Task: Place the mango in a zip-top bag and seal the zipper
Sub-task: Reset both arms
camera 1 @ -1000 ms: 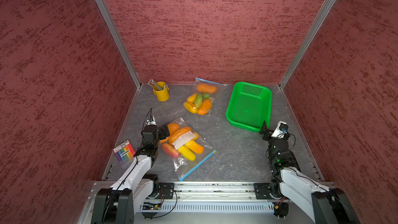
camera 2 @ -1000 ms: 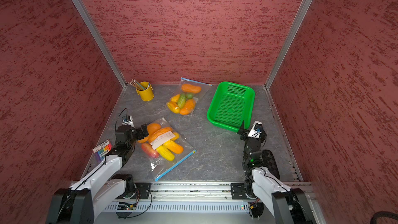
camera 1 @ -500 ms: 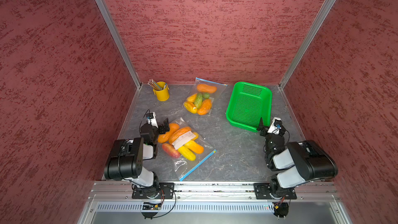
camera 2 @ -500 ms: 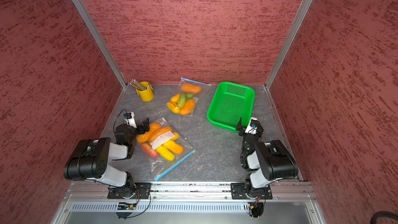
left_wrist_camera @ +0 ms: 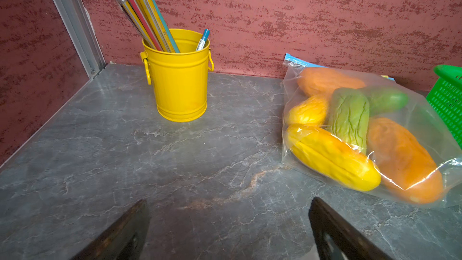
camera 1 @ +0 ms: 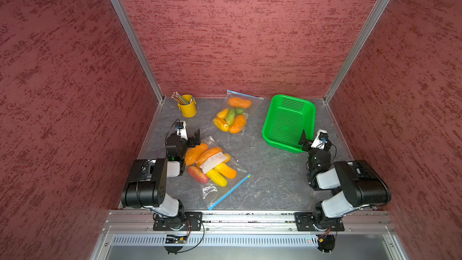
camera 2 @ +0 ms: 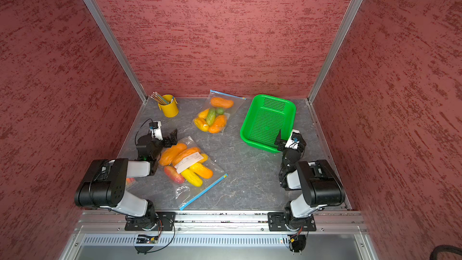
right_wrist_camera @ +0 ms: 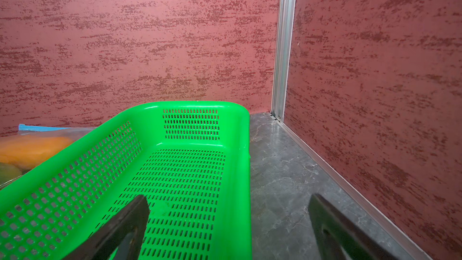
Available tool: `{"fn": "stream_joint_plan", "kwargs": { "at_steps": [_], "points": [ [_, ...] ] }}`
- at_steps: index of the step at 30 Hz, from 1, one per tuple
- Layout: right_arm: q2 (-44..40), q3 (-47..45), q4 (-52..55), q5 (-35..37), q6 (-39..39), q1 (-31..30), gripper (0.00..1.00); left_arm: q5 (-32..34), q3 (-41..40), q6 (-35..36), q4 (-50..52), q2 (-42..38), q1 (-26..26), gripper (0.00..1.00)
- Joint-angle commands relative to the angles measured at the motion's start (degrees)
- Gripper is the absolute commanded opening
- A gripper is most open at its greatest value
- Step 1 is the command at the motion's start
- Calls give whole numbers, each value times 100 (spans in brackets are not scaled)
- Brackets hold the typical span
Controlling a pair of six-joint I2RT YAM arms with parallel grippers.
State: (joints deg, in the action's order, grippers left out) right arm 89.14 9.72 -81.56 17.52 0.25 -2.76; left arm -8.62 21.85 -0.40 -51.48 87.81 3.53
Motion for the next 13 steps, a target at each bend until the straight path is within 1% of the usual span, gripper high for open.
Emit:
{"fn": "stream_joint_plan", "kwargs": {
  "at_steps": [1,7,10,13],
  "points": [
    [-59,57,85,-36,63,48,99,36,7,92,100,-8,7,100],
    [-55,107,167,-58,76,56,99,41,4,89,75,-4,2,100],
    [-64,188,353,-231,153,170,99,41,4,92,77,-3,6,100],
    [-93,133,283,-230,146,179,99,43,4,93,73,-1,7,100]
  ]
}}
